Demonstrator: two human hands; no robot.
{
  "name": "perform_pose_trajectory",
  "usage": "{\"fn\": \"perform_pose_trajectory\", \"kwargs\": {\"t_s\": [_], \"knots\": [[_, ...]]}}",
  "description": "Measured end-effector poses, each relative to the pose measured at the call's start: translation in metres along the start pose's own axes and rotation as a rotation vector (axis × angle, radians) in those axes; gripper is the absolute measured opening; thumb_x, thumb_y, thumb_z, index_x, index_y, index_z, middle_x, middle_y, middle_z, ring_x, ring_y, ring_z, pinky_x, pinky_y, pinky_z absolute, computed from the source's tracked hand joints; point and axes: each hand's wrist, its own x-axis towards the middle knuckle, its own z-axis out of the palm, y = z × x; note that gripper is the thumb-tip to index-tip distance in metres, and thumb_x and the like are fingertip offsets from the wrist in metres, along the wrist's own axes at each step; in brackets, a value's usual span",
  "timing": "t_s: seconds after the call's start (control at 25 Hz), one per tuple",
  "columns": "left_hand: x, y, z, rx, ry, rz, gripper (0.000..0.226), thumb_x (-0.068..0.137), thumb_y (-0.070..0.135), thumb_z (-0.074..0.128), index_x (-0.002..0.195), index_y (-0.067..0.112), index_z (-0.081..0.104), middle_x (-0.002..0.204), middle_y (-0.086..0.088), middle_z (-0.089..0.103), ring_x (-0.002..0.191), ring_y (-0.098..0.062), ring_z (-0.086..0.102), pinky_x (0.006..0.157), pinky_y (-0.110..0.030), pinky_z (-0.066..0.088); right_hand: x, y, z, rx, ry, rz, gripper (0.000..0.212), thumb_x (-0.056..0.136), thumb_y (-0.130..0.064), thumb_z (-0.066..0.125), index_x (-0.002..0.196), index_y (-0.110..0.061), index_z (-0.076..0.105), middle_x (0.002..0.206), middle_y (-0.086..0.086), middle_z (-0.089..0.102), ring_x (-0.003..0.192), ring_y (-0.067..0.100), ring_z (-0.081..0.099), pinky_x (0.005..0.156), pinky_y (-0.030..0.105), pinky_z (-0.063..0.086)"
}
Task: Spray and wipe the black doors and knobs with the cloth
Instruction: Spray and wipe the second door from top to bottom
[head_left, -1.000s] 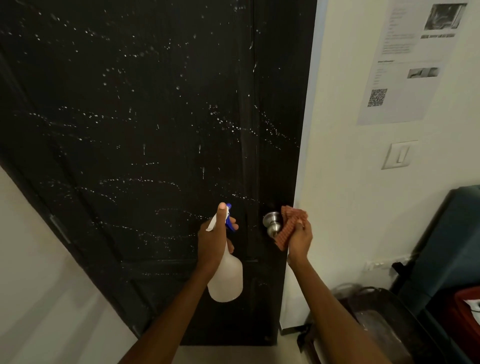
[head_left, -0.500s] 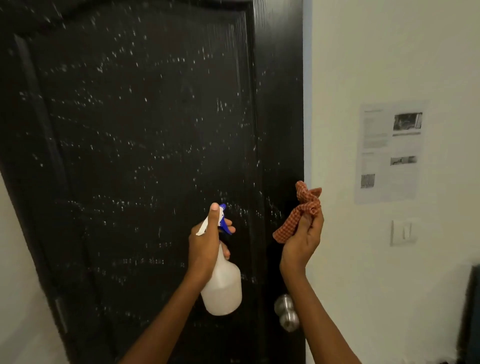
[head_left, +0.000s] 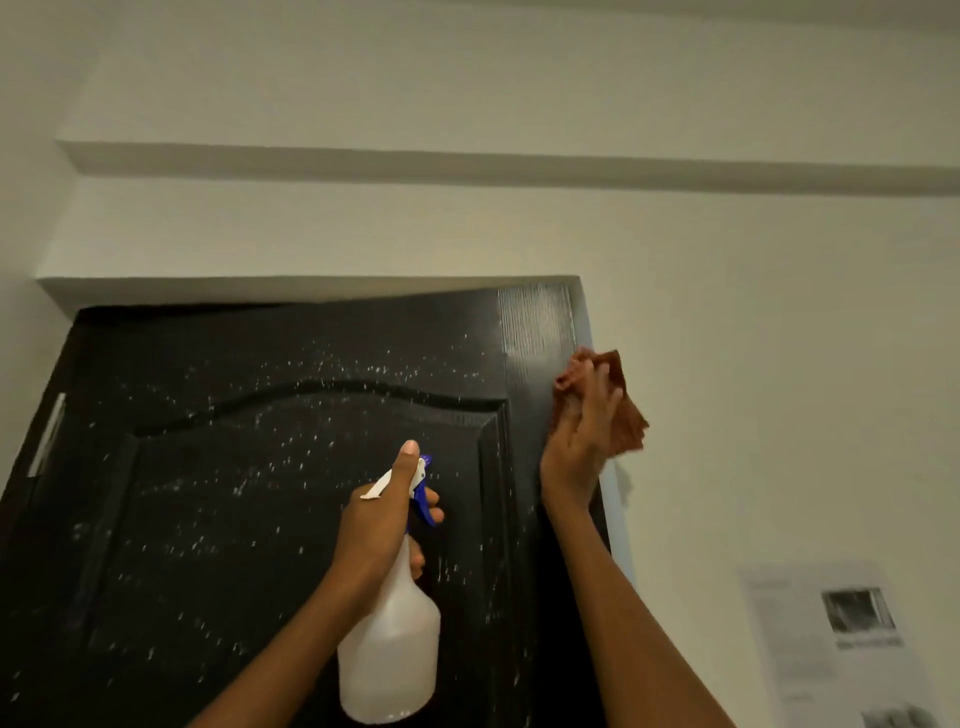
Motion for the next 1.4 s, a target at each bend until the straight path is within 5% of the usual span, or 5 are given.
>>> {"fn": "perform_pose_trajectory", "kwargs": {"t_s": [0.2,0.64,0.84,1.2,1.4], "knots": [[0.052,0.040,0.018,0.067,0.017,0.146,0.068,0.090,0.071,0.042,0.094,0.008,0.069,0.084,-0.013,0.075,0.050,-0.023,0.059,0.044,-0.028,0.048,0.065,0.029,0.049,-0.785,-0.421,-0.404,0.062,0.108,-0.047,0.011,0.162,-0.025,-0.008,0.172,0.005,-0.009,0.156,0.029,-0.016,0.128,0.049,-0.009],[0.131,0.084,0.027,0.086,-0.035,0.202,0.076,0.090,0.074,0.043,0.084,0.002,0.066,0.067,-0.014,0.067,0.044,-0.018,0.055,0.044,-0.027,0.048,0.036,0.061,0.061,-0.860,-0.176,-0.426,0.072,0.106,-0.052,0.025,0.161,-0.006,0.026,0.167,0.018,0.027,0.155,0.037,0.022,0.126,0.049,0.008],[0.159,0.097,0.018,0.056,-0.019,0.242,0.072,0.094,0.069,0.043,0.101,0.001,0.068,0.083,-0.017,0.073,0.045,-0.016,0.061,0.040,-0.025,0.047,0.036,0.062,0.060,-0.885,-0.170,-0.453,0.071,0.106,-0.052,0.025,0.159,-0.006,0.033,0.165,0.018,0.032,0.153,0.038,0.028,0.125,0.048,0.007],[0.181,0.090,-0.013,0.092,-0.046,0.234,0.076,0.092,0.072,0.040,0.102,0.001,0.066,0.083,-0.016,0.074,0.052,-0.020,0.063,0.042,-0.025,0.049,0.053,0.020,0.103,-0.917,-0.303,-0.264,0.076,0.106,-0.059,0.004,0.163,-0.013,-0.013,0.171,0.013,-0.018,0.156,0.033,-0.020,0.125,0.049,-0.018],[0.179,0.070,-0.054,0.069,-0.063,0.204,0.078,0.091,0.075,0.039,0.101,0.003,0.068,0.086,-0.018,0.075,0.050,-0.021,0.060,0.046,-0.028,0.049,0.090,-0.014,0.156,-0.976,-0.405,-0.287,0.075,0.108,-0.058,0.008,0.163,-0.014,-0.015,0.168,0.014,-0.024,0.154,0.037,-0.026,0.117,0.053,-0.029]]}}
